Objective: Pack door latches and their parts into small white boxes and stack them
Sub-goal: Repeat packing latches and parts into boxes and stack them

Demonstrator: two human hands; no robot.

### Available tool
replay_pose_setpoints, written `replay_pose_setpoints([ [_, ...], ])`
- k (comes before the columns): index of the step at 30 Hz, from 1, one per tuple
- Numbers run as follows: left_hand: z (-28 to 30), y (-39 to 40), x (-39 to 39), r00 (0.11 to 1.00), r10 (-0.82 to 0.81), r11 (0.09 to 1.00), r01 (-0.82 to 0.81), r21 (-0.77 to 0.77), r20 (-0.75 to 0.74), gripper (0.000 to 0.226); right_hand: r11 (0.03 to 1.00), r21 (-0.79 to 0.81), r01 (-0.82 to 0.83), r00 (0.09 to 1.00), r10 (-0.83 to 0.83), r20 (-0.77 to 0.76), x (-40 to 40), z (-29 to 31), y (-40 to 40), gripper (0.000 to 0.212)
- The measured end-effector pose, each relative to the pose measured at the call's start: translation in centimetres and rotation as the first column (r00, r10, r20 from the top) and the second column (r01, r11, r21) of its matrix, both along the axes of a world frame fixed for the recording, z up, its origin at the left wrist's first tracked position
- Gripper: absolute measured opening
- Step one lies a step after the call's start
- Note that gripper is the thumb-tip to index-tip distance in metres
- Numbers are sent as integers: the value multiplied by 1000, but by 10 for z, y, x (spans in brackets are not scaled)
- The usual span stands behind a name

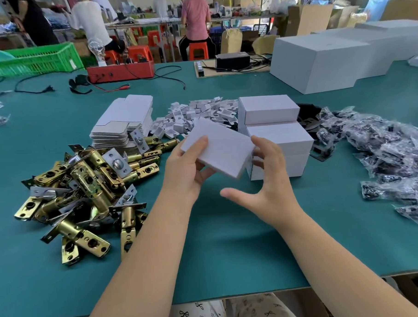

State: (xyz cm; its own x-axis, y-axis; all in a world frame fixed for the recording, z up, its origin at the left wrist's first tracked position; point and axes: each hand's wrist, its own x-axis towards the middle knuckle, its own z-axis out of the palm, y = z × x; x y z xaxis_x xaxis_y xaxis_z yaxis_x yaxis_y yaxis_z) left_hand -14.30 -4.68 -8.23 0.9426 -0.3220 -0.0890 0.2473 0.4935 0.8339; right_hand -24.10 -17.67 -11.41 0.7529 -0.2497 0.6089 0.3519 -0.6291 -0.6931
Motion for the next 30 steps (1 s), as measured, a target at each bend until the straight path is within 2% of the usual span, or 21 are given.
replay_pose_setpoints([
  [3, -2, -9, -8, 995, -97, 990, 100, -103, 36, 20, 992, 117, 56, 998, -57, 2, 0, 2, -1, 87],
  [6, -1, -16, -17, 961, -182, 973, 207, -104, 206, 26, 957, 278, 81, 989, -111, 94, -5, 6, -8, 72],
  [8, 2, -21, -22, 923, -188, 978, 206, -19, 336, 38, 925, 368, 90, 976, -157, 154, -6, 10, -15, 59],
  [11, 11, -34, -28, 880, -181, 982, 142, 121, 439, 48, 887, 427, 174, 937, -283, 205, -5, 15, -23, 43],
  [14, 20, -51, -32, 801, -223, 956, 69, 285, 555, 50, 849, 438, 295, 897, -404, 179, -4, 16, -37, 42],
  [17, 21, -69, -27, 703, -248, 871, -140, 471, 667, 50, 823, 441, 360, 888, -446, 109, 0, 17, -48, 44],
  [19, 15, -78, -25, 695, -257, 829, -199, 523, 671, 58, 796, 488, 357, 889, -450, 84, 4, 16, -55, 41],
  [23, -3, -84, -24, 724, -256, 849, -148, 506, 641, 57, 766, 550, 332, 912, -410, 21, 10, 12, -65, 38],
  [25, -10, -83, -24, 735, -260, 832, -159, 532, 626, 58, 777, 528, 343, 911, -412, 13, 12, 10, -65, 36],
  [30, -22, -79, -24, 730, -223, 763, -282, 582, 646, 49, 759, 556, 340, 921, -388, -32, 14, 8, -63, 34],
])
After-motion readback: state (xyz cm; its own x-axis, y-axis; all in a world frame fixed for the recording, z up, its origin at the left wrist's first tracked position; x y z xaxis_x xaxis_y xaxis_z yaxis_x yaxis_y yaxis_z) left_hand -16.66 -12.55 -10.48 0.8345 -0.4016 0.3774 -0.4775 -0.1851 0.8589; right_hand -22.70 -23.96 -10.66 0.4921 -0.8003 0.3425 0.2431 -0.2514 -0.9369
